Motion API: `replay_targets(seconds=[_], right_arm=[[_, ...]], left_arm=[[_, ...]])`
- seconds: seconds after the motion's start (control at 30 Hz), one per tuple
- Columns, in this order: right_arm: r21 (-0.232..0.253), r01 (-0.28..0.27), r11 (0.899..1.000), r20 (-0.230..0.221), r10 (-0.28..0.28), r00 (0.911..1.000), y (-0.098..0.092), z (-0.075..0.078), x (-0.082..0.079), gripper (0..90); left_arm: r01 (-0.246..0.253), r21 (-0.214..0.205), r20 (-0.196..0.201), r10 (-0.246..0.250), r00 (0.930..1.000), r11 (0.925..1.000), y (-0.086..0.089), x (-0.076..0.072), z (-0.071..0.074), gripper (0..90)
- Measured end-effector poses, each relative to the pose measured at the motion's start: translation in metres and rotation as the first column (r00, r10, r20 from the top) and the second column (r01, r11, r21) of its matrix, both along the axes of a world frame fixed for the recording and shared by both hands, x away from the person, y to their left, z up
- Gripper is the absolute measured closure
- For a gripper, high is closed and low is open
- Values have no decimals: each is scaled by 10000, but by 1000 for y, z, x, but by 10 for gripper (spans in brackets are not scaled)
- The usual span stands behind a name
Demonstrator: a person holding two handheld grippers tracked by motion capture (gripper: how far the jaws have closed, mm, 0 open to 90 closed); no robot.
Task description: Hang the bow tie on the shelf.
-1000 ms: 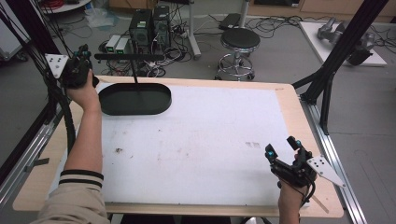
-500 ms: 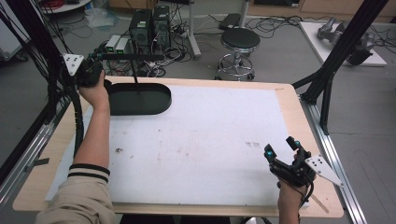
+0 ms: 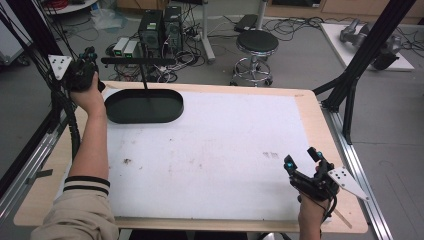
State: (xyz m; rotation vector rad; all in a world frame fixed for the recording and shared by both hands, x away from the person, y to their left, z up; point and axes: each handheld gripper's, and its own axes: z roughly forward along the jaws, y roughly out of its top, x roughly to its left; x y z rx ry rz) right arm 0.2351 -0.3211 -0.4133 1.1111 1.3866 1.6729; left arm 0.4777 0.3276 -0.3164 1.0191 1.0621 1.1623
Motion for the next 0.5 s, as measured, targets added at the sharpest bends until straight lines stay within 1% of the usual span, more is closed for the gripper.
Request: replay_targets(seconds=[0.03,0.07,0.1,0.13,0.2,0.27,0.37,0.47,0.5], right_arm=[[-25,1,10000,11,-1,10000,0,0,0,87],[2,16,10000,-2,-16,10000,0,-1,0,87],[11,14,10000,3,-14,10000,0,-1,0,87],[10,8,10000,6,-8,10000,0,0,1,87],[16,13,10000,-3,-13,10000,0,0,0,87],[32,23,10000,0,-23,10000,-1,0,-1,87],[110,75,9999,17,-75,10000,-2,0,0,87],[26,33,10000,-61,-33,10000,0,-1,0,87],[-5,43,10000,-25,-43,10000,0,-1,0,87]], left_arm=[[-29,81,-110,30,9999,10000,-2,3,-1,878],[-29,81,-110,30,9999,10000,-2,3,-1,878],[-17,90,-194,19,9998,10000,-3,5,-2,878],[38,53,-234,-37,9997,10000,-7,8,-4,878],[139,-13,-168,-139,9998,9999,-12,11,-5,877],[265,-21,-283,-266,9992,9996,-17,13,-8,878],[522,235,-498,-510,9975,9984,-23,16,-13,877],[797,327,-554,-779,9954,9963,-27,16,-15,877],[889,331,-535,-871,9948,9955,-29,15,-16,877]])
